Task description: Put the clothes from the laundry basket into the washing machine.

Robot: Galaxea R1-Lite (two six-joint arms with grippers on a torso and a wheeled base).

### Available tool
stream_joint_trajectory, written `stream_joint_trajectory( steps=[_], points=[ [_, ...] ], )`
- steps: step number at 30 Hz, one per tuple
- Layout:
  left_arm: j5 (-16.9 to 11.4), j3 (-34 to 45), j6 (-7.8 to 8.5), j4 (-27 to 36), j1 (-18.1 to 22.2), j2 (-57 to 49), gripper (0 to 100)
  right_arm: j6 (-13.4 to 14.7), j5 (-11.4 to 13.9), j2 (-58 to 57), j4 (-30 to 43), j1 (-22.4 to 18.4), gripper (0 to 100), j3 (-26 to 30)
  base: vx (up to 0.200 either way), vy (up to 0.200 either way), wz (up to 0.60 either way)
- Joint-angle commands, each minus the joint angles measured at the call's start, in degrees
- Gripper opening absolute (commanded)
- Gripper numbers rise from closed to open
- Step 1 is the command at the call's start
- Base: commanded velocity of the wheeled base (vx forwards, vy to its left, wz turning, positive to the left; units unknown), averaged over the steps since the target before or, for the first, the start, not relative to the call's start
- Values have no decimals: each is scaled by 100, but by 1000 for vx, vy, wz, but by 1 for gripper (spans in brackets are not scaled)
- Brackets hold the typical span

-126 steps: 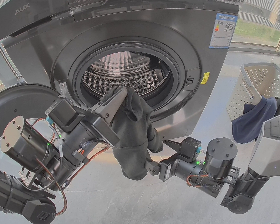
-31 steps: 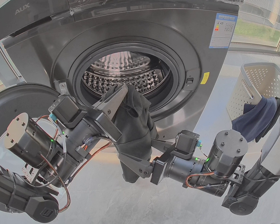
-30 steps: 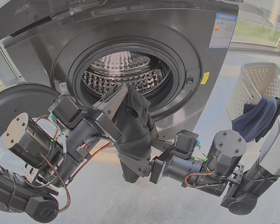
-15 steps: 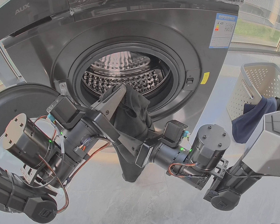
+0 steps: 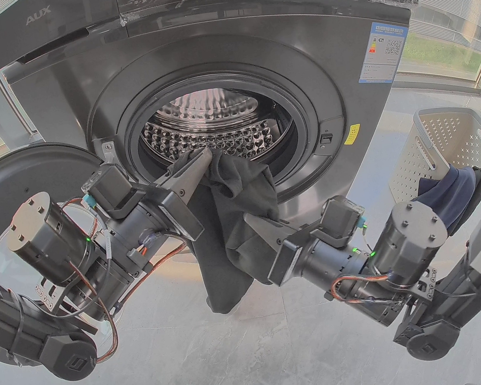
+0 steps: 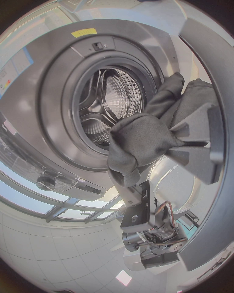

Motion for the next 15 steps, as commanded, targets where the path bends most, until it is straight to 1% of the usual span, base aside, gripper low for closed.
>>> stream_joint_trajectory(
  steps=[1,2,4,6,8,11,12,15],
  points=[
    [67,-27,-5,163,122,-18,100,-313,-11,-652,-1,-142,0,602,0,0,0],
    [137,-36,-5,172,201,-1,100,-383,7,-766,8,-168,0,717,0,0,0],
    [208,-36,-5,172,272,26,100,-410,7,-871,25,-168,0,769,0,0,0],
    [216,-10,-5,172,368,43,100,-454,7,-915,60,-212,0,769,0,0,0],
    [225,52,-5,172,421,52,100,-586,33,-942,96,-309,0,717,0,0,0],
    [225,113,-14,172,421,52,100,-603,42,-933,104,-335,0,664,0,0,0],
    [225,219,-5,181,456,52,100,-612,42,-915,104,-335,0,567,0,0,0],
    [199,430,-14,181,483,78,100,-621,42,-898,104,-309,0,506,0,0,0]
  ],
)
